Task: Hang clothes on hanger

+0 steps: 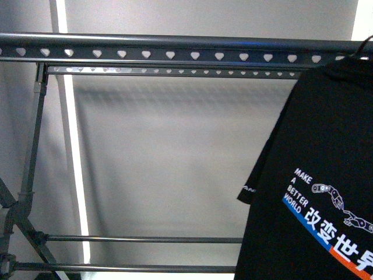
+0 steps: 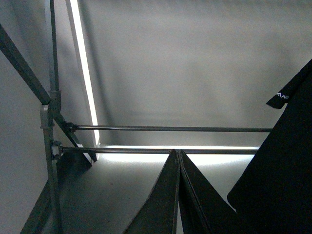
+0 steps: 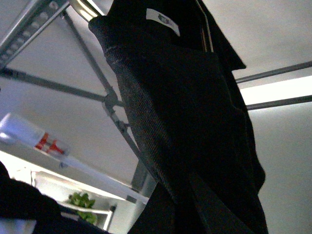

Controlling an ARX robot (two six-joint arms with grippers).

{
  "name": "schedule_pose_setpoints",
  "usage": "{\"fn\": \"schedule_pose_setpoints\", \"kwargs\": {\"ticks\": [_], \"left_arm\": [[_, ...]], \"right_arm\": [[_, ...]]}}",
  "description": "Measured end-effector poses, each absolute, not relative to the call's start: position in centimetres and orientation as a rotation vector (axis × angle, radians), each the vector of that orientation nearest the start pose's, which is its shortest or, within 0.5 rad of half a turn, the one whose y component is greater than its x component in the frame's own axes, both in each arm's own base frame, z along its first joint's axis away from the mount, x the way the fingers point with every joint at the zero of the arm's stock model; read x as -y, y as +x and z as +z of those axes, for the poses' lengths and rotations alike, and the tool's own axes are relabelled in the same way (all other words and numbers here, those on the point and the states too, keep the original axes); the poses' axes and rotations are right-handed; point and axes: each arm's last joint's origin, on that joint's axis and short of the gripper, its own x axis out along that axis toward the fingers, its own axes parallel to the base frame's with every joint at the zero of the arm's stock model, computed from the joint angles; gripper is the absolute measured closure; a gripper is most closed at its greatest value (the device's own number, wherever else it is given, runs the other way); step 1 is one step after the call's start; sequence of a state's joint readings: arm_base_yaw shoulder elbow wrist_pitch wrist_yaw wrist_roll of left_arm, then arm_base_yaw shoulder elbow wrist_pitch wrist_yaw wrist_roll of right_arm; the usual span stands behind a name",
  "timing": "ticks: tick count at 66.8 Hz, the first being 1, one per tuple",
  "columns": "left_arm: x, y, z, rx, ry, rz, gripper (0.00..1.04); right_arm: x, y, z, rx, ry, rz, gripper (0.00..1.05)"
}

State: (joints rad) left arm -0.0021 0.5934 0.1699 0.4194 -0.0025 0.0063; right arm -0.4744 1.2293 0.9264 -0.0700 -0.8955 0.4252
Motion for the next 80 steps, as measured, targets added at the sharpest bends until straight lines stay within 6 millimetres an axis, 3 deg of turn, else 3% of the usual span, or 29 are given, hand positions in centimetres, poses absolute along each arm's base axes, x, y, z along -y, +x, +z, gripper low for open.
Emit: {"fn": "schedule_pose_setpoints", "kwargs": {"ticks": [16,36,50,80], "left_arm": [[0.0,13.4,19.2,0.0,0.006,0.0,1.01],[0.0,12.4,18.2,0.0,0.006,0.001,1.01],[0.0,11.8,17.6,0.001,0.006,0.001,1.01],[0.0,10.9,17.3,0.023,0.004,0.0,1.01]], "right_arm": [[9.7,27.7,30.1,-0.415,0.807,0.236,1.01],[7.9,32.2,31.5,-0.437,0.877,0.199,1.01],[7.8,35.8,32.6,-0.423,0.981,0.168,1.01],[7.6,39.5,33.3,-0.429,1.123,0.152,1.01]]}}
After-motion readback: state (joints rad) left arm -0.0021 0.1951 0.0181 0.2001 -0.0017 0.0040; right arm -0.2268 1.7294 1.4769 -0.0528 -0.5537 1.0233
